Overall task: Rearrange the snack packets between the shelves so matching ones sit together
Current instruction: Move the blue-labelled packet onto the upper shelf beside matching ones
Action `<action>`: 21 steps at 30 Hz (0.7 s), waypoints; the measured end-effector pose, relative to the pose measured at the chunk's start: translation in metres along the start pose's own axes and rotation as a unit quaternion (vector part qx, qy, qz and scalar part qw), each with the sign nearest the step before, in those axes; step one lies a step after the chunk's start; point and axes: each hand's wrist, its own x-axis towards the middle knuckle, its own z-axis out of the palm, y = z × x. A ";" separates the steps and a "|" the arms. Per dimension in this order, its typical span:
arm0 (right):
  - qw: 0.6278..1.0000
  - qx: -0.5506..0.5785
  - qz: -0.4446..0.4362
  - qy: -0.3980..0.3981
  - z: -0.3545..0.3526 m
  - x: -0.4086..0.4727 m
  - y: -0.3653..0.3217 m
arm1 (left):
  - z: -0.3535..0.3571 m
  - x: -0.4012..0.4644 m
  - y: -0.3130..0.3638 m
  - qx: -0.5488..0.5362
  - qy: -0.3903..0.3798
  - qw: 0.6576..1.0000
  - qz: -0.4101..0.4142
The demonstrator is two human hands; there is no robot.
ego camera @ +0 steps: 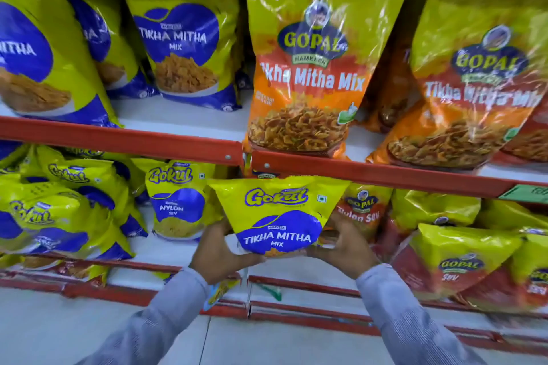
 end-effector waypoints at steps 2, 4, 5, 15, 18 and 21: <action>0.999 0.013 -0.041 0.016 -0.019 -0.012 -0.039 | -0.018 -0.010 0.034 -0.012 0.021 0.999 0.046; 0.996 0.035 -0.078 0.021 -0.035 -0.018 -0.073 | -0.034 -0.014 0.065 -0.018 0.038 0.996 0.080; 0.995 0.045 -0.088 0.023 -0.041 -0.020 -0.087 | -0.042 -0.015 0.078 -0.028 0.048 0.995 0.088; 0.980 0.093 -0.169 0.055 -0.020 0.009 -0.182 | -0.122 -0.005 0.136 -0.073 0.131 0.977 0.151; 0.975 0.091 -0.187 0.076 0.008 0.031 -0.213 | -0.157 0.006 0.143 -0.083 0.160 0.970 0.166; 0.972 0.091 -0.201 0.077 0.033 0.058 -0.240 | -0.187 0.027 0.146 -0.089 0.178 0.965 0.174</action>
